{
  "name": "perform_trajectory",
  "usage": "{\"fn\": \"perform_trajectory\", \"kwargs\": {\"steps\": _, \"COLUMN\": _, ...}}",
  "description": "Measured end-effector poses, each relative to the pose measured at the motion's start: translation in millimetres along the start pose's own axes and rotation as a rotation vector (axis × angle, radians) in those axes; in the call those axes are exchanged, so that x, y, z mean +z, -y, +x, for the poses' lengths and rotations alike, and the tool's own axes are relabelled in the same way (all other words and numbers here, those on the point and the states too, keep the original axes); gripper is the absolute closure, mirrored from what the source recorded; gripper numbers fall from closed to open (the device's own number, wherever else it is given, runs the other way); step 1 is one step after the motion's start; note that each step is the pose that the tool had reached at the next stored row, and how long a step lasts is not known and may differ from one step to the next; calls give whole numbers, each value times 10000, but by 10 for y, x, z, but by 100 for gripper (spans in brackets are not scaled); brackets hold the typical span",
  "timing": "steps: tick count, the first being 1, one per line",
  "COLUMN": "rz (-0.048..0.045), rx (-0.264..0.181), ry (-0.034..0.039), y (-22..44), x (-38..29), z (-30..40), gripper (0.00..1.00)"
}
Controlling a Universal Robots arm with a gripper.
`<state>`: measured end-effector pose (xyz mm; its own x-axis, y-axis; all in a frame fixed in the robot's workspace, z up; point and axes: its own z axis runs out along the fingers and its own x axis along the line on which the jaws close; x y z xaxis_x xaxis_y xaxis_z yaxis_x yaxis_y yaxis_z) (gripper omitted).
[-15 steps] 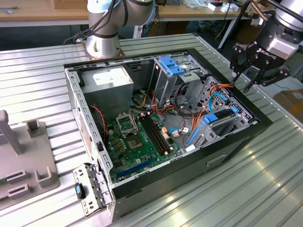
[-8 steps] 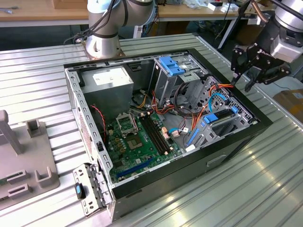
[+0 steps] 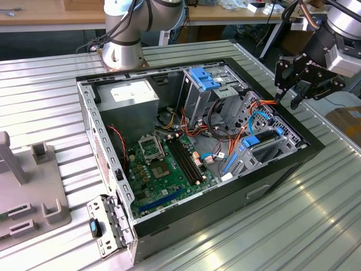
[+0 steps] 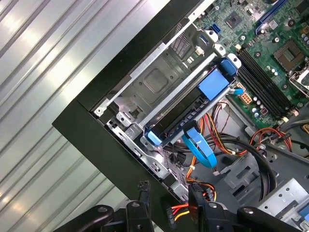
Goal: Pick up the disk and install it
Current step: 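Insert the first disk wire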
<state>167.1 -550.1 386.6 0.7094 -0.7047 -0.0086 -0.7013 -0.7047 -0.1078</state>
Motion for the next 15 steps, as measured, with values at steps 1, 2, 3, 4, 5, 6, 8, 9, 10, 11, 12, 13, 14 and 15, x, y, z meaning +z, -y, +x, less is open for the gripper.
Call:
{"fn": "perform_trajectory", "kwargs": {"steps": 1, "rz": 0, "rx": -5, "ry": 1, "y": 0, "x": 0, "z": 0, "gripper": 56}}
{"fn": "perform_trajectory", "kwargs": {"steps": 2, "rz": 0, "rx": -8, "ry": 1, "y": 0, "x": 0, "z": 0, "gripper": 56}}
{"fn": "perform_trajectory", "kwargs": {"steps": 3, "rz": 0, "rx": -11, "ry": 2, "y": 0, "x": 0, "z": 0, "gripper": 56}}
{"fn": "perform_trajectory", "kwargs": {"steps": 4, "rz": 0, "rx": -16, "ry": 2, "y": 0, "x": 0, "z": 0, "gripper": 56}}
{"fn": "perform_trajectory", "kwargs": {"steps": 5, "rz": 0, "rx": -21, "ry": 3, "y": 0, "x": 0, "z": 0, "gripper": 56}}
{"fn": "perform_trajectory", "kwargs": {"steps": 6, "rz": 0, "rx": -25, "ry": 3, "y": 0, "x": 0, "z": 0, "gripper": 56}}
{"fn": "perform_trajectory", "kwargs": {"steps": 8, "rz": 0, "rx": -35, "ry": 4, "y": 0, "x": 0, "z": 0, "gripper": 56}}
{"fn": "perform_trajectory", "kwargs": {"steps": 9, "rz": 0, "rx": -40, "ry": 5, "y": 0, "x": 0, "z": 0, "gripper": 56}}
{"fn": "perform_trajectory", "kwargs": {"steps": 10, "rz": 0, "rx": -45, "ry": 5, "y": 0, "x": 0, "z": 0, "gripper": 56}}
{"fn": "perform_trajectory", "kwargs": {"steps": 11, "rz": 0, "rx": -50, "ry": 5, "y": 0, "x": 0, "z": 0, "gripper": 56}}
{"fn": "perform_trajectory", "kwargs": {"steps": 12, "rz": -1, "rx": -53, "ry": 6, "y": 0, "x": 0, "z": 0, "gripper": 56}}
{"fn": "perform_trajectory", "kwargs": {"steps": 13, "rz": 0, "rx": -55, "ry": 6, "y": 0, "x": 0, "z": 0, "gripper": 56}}
{"fn": "perform_trajectory", "kwargs": {"steps": 14, "rz": 0, "rx": -58, "ry": 7, "y": 0, "x": 0, "z": 0, "gripper": 56}}
{"fn": "perform_trajectory", "kwargs": {"steps": 15, "rz": 0, "rx": -60, "ry": 7, "y": 0, "x": 0, "z": 0, "gripper": 56}}
